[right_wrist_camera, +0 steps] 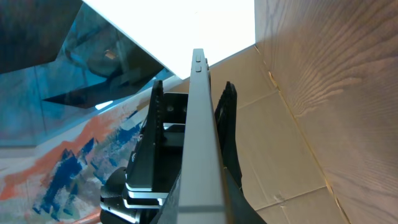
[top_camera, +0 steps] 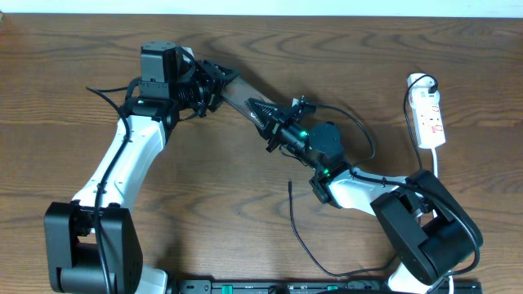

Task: Plug charger to phone and switch on socket

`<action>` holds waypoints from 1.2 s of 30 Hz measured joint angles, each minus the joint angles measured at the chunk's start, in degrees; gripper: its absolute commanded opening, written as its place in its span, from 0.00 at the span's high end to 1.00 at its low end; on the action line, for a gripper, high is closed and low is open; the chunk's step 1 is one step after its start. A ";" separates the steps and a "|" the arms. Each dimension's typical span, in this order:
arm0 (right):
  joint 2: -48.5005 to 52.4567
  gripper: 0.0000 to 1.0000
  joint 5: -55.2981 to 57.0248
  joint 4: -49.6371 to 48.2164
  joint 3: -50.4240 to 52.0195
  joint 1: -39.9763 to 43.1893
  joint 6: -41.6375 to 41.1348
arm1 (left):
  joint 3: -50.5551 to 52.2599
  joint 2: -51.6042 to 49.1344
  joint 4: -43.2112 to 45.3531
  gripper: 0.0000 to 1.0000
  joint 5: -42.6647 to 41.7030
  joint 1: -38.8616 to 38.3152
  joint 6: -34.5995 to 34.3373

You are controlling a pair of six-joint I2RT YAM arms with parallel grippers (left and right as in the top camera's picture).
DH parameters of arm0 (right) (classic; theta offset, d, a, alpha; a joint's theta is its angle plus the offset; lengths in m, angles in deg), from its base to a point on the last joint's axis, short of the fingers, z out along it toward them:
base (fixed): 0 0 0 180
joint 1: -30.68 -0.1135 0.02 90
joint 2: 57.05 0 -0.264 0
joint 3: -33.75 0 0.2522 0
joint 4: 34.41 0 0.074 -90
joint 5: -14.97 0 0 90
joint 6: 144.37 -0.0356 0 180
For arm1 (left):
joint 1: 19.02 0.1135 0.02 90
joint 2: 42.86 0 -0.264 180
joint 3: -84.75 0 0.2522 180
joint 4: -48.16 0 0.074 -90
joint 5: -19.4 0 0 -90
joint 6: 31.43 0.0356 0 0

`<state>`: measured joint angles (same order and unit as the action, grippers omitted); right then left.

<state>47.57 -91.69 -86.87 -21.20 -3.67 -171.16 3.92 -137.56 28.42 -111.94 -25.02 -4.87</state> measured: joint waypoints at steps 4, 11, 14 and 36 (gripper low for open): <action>0.00 0.99 0.02 0.00 0.00 0.00 -0.02 | 0.00 0.00 -0.20 0.70 0.44 -0.02 0.00; 0.00 0.99 0.09 -0.09 0.00 0.00 -0.02 | 0.00 0.00 -1.20 0.80 1.31 0.00 -0.07; 0.00 0.99 0.31 -0.22 0.00 -0.04 -0.07 | 0.00 0.00 -1.36 0.87 1.49 0.00 0.07; 0.00 0.99 1.49 -0.50 0.00 -0.42 -4.07 | 0.00 0.00 -0.87 0.93 1.03 0.04 0.81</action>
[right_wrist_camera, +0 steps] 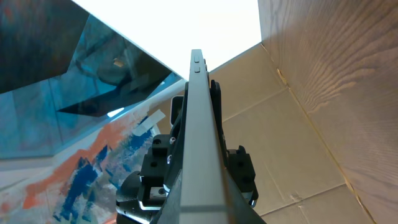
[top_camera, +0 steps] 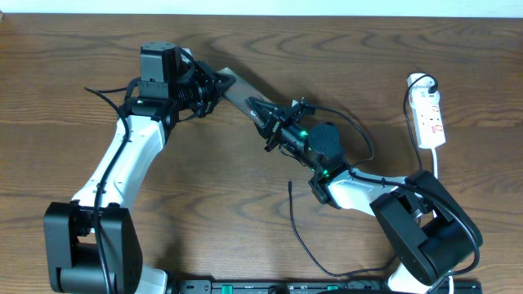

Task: Plug charger to phone and switch on socket

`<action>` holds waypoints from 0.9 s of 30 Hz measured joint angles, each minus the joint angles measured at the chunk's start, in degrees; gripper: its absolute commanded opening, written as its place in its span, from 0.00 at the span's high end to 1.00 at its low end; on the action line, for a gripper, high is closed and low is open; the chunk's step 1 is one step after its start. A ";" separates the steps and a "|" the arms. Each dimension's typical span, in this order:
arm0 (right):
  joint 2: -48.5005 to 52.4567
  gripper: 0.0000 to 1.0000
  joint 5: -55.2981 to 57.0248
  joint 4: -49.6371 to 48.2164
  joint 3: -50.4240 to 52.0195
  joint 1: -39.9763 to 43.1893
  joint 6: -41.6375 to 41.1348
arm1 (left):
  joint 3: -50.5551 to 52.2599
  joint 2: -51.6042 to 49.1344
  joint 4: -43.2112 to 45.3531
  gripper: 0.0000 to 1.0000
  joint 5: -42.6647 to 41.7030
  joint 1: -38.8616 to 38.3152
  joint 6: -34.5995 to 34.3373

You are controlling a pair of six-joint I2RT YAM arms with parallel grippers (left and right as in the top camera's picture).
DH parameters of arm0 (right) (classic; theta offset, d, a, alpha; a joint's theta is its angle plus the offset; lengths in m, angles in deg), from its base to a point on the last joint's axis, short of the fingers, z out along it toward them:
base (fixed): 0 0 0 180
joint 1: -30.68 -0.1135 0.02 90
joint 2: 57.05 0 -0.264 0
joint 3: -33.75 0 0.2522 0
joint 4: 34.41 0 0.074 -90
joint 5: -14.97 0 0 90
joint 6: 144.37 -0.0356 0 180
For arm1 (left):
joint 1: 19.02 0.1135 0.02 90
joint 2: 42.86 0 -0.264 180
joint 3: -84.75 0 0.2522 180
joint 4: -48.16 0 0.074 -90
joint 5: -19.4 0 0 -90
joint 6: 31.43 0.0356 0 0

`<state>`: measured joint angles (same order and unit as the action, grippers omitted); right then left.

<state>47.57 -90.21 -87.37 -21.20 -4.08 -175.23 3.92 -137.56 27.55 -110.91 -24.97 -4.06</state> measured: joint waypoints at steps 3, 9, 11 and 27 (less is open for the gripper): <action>0.00 0.99 0.02 0.00 0.00 0.00 -0.04 | 0.00 0.00 0.02 0.92 0.00 0.00 0.31; 0.00 0.99 0.09 0.00 0.00 -0.02 -0.22 | 0.00 0.00 0.02 0.93 0.00 0.00 1.22; 0.00 0.99 0.13 0.00 0.00 -0.02 -0.24 | 0.00 0.00 0.02 0.92 0.00 0.00 1.38; 0.00 0.99 0.87 -0.87 0.00 -0.02 -0.11 | 0.00 0.00 1.53 0.93 0.15 -0.07 -0.76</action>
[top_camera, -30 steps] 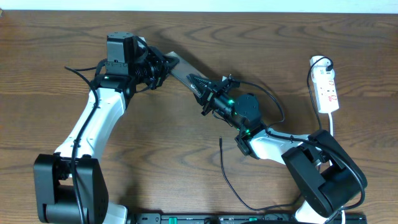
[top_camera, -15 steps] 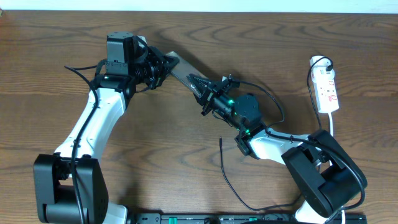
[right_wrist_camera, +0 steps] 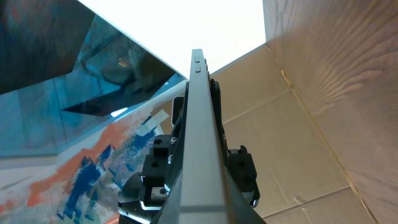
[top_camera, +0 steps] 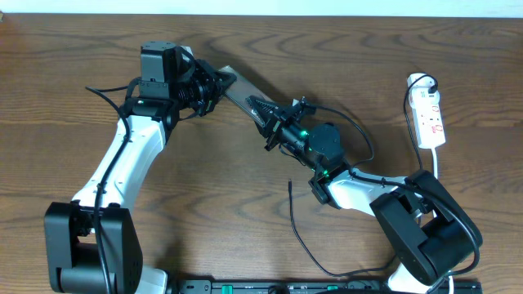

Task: Plug charger to phone and switch on socket

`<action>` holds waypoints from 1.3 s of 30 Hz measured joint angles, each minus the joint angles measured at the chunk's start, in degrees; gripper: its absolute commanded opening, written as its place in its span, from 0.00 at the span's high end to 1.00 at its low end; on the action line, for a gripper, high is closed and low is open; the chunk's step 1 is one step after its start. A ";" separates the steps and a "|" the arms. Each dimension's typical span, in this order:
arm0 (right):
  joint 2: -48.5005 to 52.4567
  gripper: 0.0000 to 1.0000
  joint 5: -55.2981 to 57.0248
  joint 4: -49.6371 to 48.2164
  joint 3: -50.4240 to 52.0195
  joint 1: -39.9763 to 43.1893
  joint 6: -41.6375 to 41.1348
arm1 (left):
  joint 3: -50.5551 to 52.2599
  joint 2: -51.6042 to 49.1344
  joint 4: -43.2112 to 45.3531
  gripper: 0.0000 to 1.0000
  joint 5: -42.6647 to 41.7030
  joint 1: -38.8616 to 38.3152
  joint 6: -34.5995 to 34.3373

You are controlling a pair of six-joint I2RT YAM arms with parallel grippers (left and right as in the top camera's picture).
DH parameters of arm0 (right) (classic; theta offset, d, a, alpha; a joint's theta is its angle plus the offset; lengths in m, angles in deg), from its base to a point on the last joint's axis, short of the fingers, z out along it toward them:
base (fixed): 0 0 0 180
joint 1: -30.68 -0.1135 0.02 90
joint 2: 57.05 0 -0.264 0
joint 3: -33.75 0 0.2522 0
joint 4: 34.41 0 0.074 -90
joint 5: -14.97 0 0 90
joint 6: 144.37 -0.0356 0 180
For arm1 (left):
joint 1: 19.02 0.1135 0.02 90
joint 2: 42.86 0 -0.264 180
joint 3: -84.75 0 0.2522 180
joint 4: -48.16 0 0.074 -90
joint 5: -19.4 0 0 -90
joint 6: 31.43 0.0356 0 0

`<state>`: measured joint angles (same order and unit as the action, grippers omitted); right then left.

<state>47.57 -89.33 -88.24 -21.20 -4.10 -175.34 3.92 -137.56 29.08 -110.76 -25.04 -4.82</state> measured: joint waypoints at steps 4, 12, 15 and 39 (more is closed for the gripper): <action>0.00 0.99 0.04 -0.02 0.00 0.00 0.07 | 0.00 0.00 0.04 0.93 0.07 -0.04 -0.26; 0.00 0.90 0.07 -0.02 0.00 0.00 0.17 | 0.00 0.00 0.04 0.92 0.09 -0.04 -0.46; 0.00 0.83 0.20 -0.20 0.00 0.00 1.31 | 0.00 0.00 -0.20 0.92 0.48 -0.15 -0.90; 0.00 0.02 0.35 -0.59 0.00 0.00 3.06 | 0.00 0.00 -0.31 0.92 3.08 -0.09 -1.07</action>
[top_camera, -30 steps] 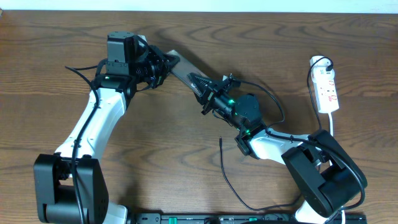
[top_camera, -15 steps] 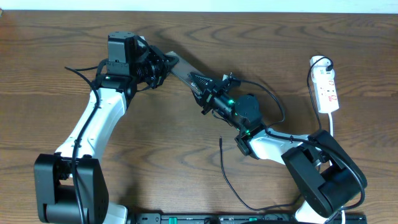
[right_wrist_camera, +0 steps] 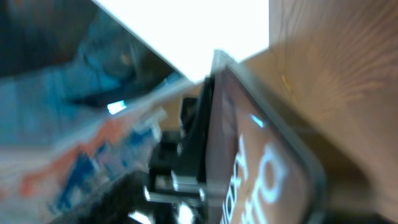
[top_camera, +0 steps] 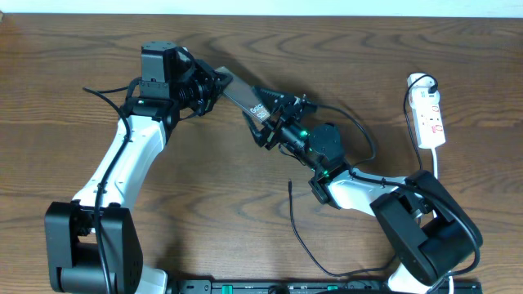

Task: Plug charger to phone and switch on socket

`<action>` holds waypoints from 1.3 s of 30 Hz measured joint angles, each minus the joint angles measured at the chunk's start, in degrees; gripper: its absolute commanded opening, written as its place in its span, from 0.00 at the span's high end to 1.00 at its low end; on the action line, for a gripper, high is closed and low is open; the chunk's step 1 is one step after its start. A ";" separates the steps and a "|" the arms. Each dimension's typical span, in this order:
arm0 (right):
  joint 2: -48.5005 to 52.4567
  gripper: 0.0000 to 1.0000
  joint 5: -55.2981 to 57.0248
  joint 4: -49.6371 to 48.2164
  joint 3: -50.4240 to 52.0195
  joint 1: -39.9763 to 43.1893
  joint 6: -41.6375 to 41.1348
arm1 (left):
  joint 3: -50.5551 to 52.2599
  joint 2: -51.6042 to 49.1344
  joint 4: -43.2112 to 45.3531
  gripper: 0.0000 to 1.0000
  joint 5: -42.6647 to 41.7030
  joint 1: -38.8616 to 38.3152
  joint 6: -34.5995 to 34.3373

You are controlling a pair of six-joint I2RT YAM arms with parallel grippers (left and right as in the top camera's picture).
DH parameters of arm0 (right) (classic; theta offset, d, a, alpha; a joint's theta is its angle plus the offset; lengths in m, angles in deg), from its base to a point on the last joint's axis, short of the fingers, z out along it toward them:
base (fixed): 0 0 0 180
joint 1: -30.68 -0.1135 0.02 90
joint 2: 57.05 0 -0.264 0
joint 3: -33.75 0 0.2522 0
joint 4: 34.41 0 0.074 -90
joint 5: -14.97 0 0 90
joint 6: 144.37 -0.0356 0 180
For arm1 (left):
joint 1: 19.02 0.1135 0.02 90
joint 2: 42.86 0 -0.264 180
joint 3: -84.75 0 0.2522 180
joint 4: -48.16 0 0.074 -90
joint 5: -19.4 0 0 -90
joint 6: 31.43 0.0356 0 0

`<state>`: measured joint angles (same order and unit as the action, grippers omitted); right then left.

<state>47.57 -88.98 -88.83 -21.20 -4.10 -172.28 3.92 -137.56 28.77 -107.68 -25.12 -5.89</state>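
The phone is off the table, its lit screen showing white text and facing up. My left gripper is shut on its far end. My right gripper is at the phone's near end; its fingers are hidden in both views. The right wrist view is blurred: the phone's screen fills the right side, with the left gripper behind it. The black charger cable lies on the table with its loose plug end near the right arm. The white socket strip lies at the far right.
The wooden table carries both arms. The black cable runs from its plug down to the front edge. Another black wire loops by the right arm. A white lead leaves the socket strip.
The phone has turned about its long axis: edge-on to the right wrist camera before, its lit screen now faces up. The right wrist view has gone blurred. Both arms stay about where they were.
At first the phone was held edge-on between both grippers, the left fingers loosely either side of it. Then the left fingers were shut on its far end, and stayed so. Now the phone has turned screen-up and is lit. Cable and socket strip never moved.
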 measured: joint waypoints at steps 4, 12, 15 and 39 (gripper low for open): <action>0.00 0.01 -0.04 -0.02 0.00 -0.02 0.07 | 0.00 0.00 0.02 0.93 -0.02 0.11 0.00; 0.00 0.01 -0.15 0.81 0.00 0.00 0.04 | 0.00 0.00 0.04 0.93 -0.98 4.94 0.17; 0.00 0.01 -0.15 2.05 0.00 0.00 0.37 | 0.00 0.00 0.07 0.93 -2.97 8.76 1.14; 0.00 0.01 -16.90 10.67 -3.32 1.84 47.47 | 0.00 0.00 -0.13 0.92 -47.71 30.82 31.82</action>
<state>47.57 -105.88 -78.17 -24.52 -2.27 -124.80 3.92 -137.56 28.64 -155.39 5.69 25.93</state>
